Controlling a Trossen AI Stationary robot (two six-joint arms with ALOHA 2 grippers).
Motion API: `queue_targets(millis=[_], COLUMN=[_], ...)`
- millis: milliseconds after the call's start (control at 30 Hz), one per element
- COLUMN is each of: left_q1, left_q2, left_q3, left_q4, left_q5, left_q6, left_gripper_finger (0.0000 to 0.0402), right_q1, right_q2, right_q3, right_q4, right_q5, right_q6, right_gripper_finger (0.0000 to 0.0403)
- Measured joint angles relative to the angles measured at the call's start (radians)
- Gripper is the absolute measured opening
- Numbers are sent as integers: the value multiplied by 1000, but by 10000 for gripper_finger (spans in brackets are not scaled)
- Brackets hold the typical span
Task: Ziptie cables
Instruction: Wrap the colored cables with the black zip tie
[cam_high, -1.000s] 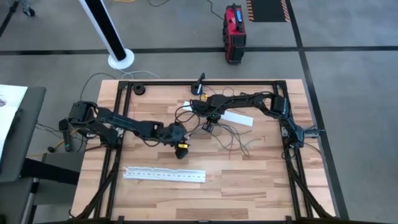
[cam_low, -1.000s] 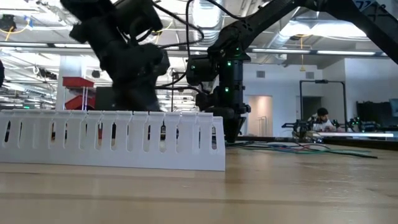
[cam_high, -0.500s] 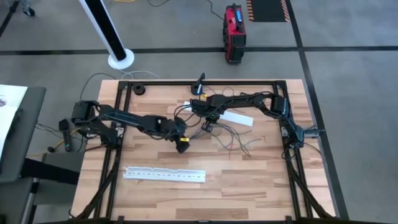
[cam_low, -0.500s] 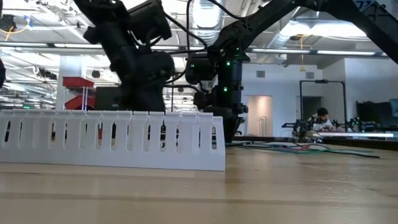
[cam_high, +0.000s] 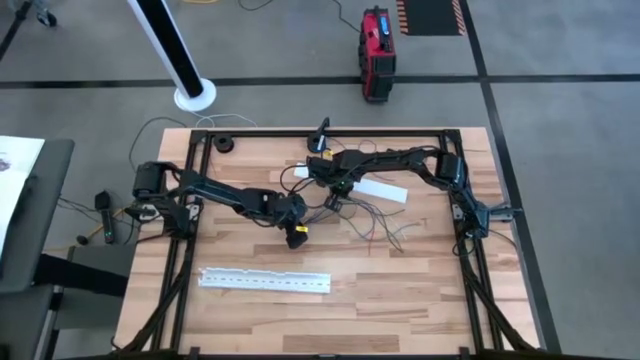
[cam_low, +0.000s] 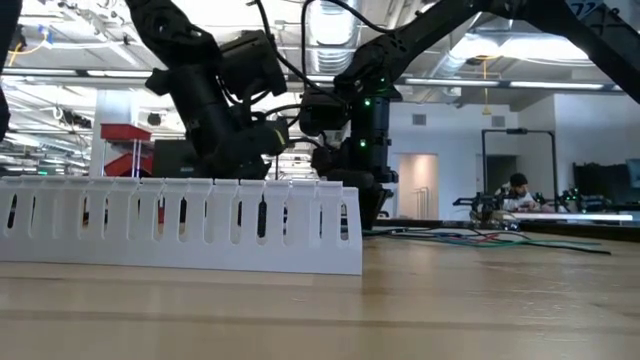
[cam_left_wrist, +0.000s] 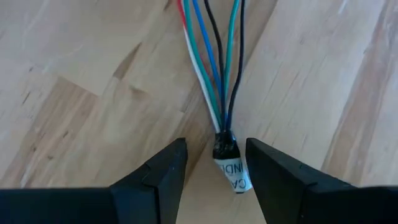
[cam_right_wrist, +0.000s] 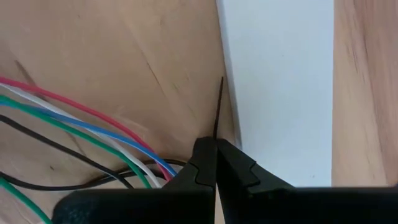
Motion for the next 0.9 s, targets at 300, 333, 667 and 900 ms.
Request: queue_targets(millis=[300, 333, 667, 900], left_q1=[20, 20, 4, -30], left_q2=[33, 34, 31, 22], left_q3=[1, 1, 6, 6], left_q4=[-37, -36, -166, -231], left_q5=[44, 46, 19, -39], left_q6=[34, 30, -5, -26], left_gripper_finger=[50, 30, 16, 16], right_q1=[0, 0, 0, 9], right_q2=[0, 0, -1, -1], right_q3=[1, 1, -3, -4], right_q4=[0, 0, -38, -72], right_q5=[-6, -6, 1, 10], right_q6=[-3, -3, 4, 8], right_gripper_finger=[0, 0, 0, 0])
